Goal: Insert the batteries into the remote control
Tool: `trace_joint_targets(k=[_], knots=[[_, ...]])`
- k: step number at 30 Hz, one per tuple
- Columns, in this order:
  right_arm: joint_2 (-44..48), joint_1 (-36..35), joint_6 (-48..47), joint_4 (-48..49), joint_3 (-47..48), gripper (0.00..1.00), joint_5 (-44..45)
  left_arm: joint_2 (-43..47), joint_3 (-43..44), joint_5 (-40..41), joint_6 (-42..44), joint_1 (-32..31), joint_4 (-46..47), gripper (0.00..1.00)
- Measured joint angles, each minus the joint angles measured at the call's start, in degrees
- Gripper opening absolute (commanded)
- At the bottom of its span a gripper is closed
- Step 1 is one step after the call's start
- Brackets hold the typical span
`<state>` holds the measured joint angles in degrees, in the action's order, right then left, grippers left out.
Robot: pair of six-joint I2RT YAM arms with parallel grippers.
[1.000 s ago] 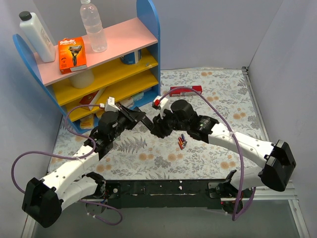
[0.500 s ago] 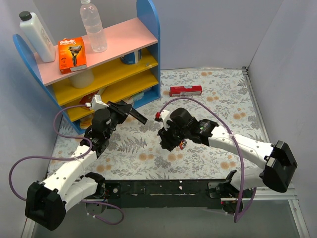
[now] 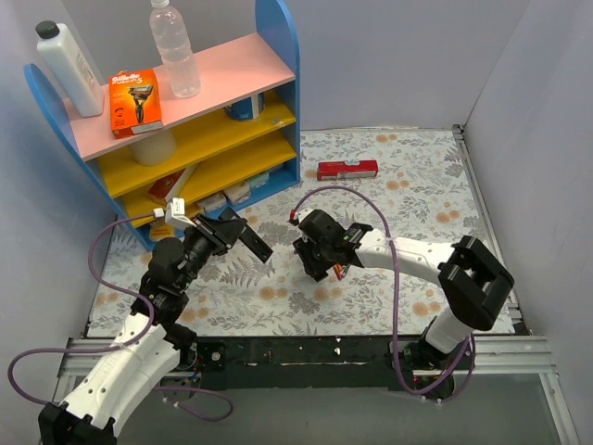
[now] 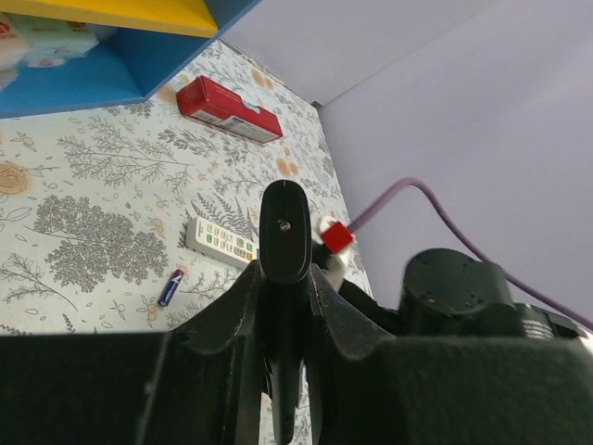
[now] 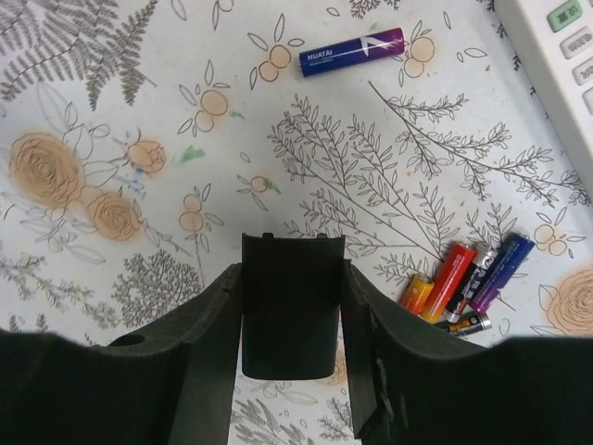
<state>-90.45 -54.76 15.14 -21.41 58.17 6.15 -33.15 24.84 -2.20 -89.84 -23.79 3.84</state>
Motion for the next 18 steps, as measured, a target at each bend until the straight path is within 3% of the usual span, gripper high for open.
trace_joint_targets(k=[3, 13, 18], knots=[[-2.6, 0.0, 1.4, 1.2, 0.0, 0.38, 1.1, 2.2, -0.2, -1.5, 0.9, 0.0, -0.8, 0.00], [-6.8, -0.7, 4.9, 2.3, 0.0, 0.63, 4.1, 5.3, -0.4, -4.4, 3.4, 0.0, -2.3, 0.00], [-6.8, -1.3, 5.8, 2.0, 0.0, 0.69, 4.5, 5.9, -2.0, -5.0, 3.3, 0.0, -2.6, 0.00]])
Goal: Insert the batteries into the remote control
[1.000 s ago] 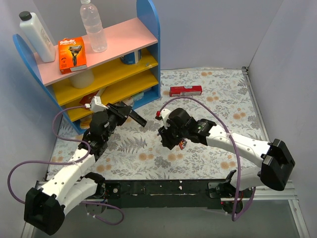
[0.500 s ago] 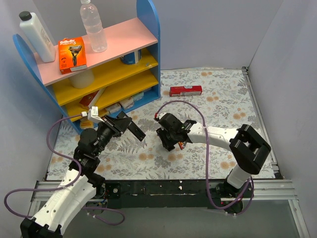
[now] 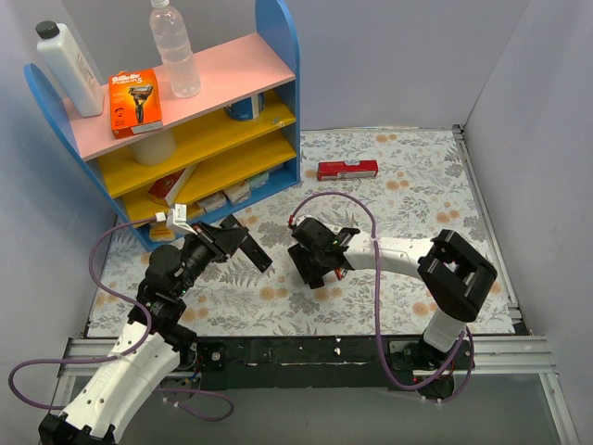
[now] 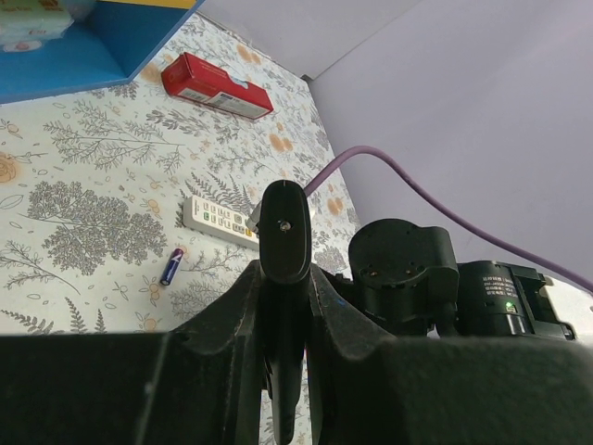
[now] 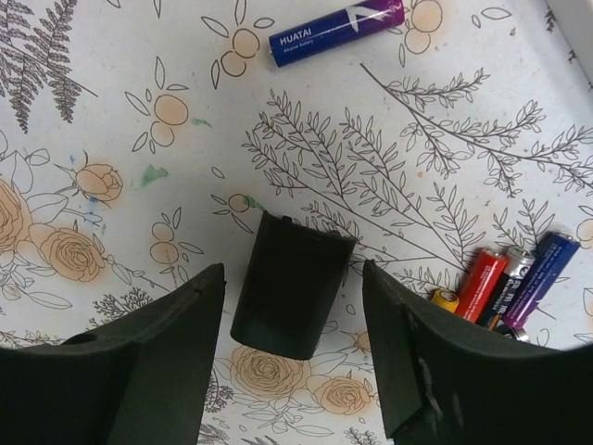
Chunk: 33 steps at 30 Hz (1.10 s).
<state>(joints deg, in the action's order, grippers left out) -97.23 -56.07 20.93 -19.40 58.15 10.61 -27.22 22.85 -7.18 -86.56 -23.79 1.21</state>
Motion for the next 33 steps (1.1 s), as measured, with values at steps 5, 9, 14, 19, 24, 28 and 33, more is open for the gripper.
trace_joint_targets(k=[5, 9, 14, 19, 24, 28, 33], knots=[[0.5, -0.2, 0.7, -3.1, 0.9, 0.70, 0.0, -0.1, 0.0, -0.9, 0.0, 0.0, 0.2, 0.00], [2.8, -0.2, 1.3, -6.8, 3.5, 0.67, 1.0, -0.2, -0.2, -1.3, 0.0, 0.0, 0.6, 0.00], [7.0, 1.2, 1.4, -10.5, 6.8, 0.56, 2.7, 0.2, -1.2, -1.5, 0.0, 0.0, 0.7, 0.00], [9.6, 7.1, 1.6, -12.7, 6.7, 0.39, 2.6, 1.6, -1.9, -1.9, 0.0, 0.0, 0.5, 0.00], [10.8, 13.4, 1.9, -12.7, 4.3, 0.32, 0.7, 3.1, -2.6, -2.8, 0.0, 0.0, 1.0, 0.00], [10.8, 15.7, 1.9, -12.6, 3.2, 0.30, -0.5, 3.5, -3.3, -3.9, -0.2, 0.0, 1.2, 0.00], [10.4, 16.4, 1.9, -12.0, 3.0, 0.30, -1.9, 3.5, -3.8, -5.5, -0.4, 0.0, 2.2, 0.00]])
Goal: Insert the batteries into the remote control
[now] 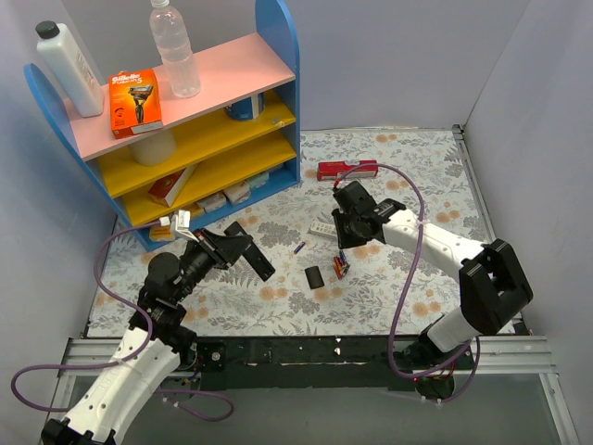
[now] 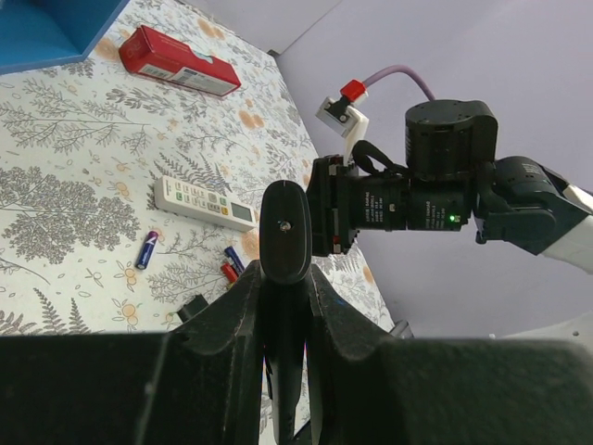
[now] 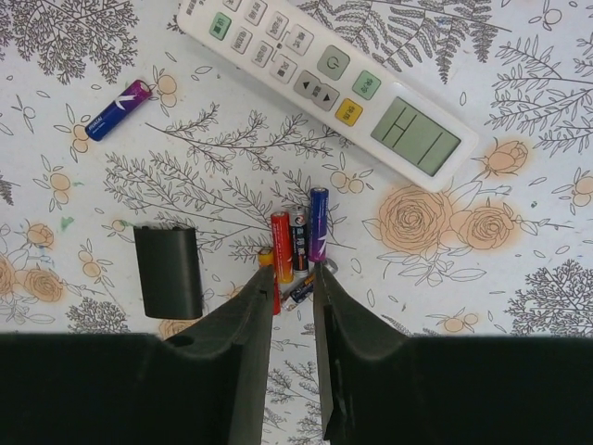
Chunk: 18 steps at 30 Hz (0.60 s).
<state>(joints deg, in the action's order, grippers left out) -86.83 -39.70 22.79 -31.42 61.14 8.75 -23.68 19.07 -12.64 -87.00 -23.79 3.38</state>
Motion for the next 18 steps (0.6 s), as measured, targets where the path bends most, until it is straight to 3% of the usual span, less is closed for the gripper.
trace_joint_targets(k=[18], knots=[[-7.3, 1.5, -0.5, 3.1, -0.2, 0.25, -0.3, -1.5, 0.0, -2.0, -0.8, 0.0, 1.4, 0.00]])
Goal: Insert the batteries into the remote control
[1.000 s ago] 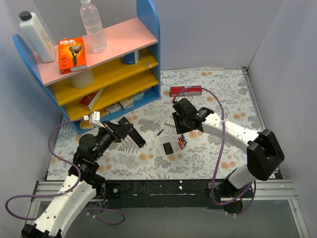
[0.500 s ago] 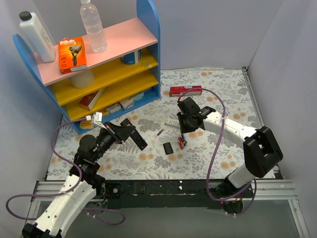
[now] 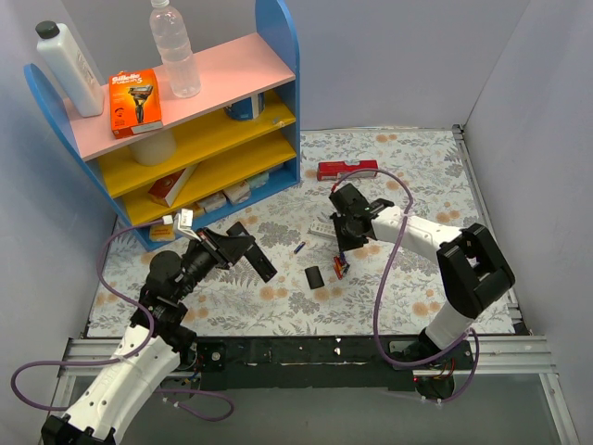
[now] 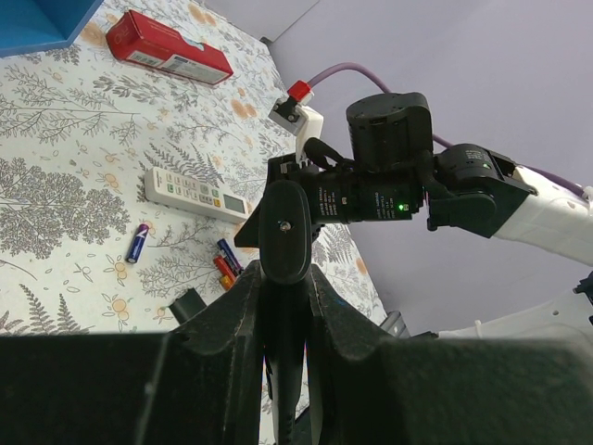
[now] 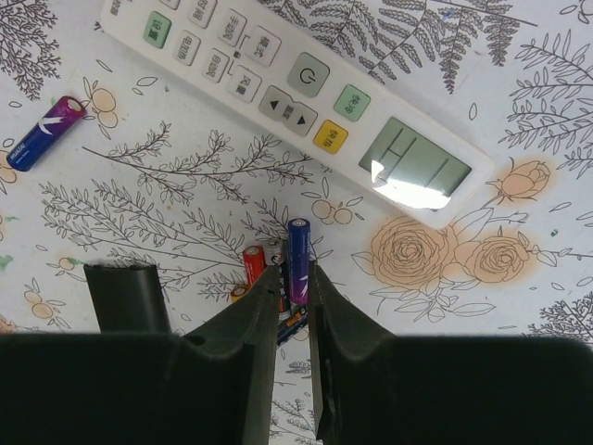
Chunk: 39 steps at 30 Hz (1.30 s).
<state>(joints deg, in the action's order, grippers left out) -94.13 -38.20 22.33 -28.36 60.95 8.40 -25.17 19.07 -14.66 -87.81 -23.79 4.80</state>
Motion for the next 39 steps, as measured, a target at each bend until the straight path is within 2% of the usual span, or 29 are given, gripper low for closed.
trace_joint_targets(k=[21, 31, 39], knots=[[-5.7, 0.3, -0.2, 2.9, 0.0, 0.24, 0.2, -1.2, 0.0, -0.4, -0.1, 0.0, 0.3, 0.00], [-5.6, 0.3, -0.7, 3.9, -0.4, 0.03, 0.3, -2.8, -0.1, -0.9, -1.1, 0.0, 2.0, 0.00], [1.0, 0.3, -2.0, 3.7, -0.9, 0.01, 0.7, -5.8, -2.3, -3.0, -4.6, 0.0, 9.0, 0.00]])
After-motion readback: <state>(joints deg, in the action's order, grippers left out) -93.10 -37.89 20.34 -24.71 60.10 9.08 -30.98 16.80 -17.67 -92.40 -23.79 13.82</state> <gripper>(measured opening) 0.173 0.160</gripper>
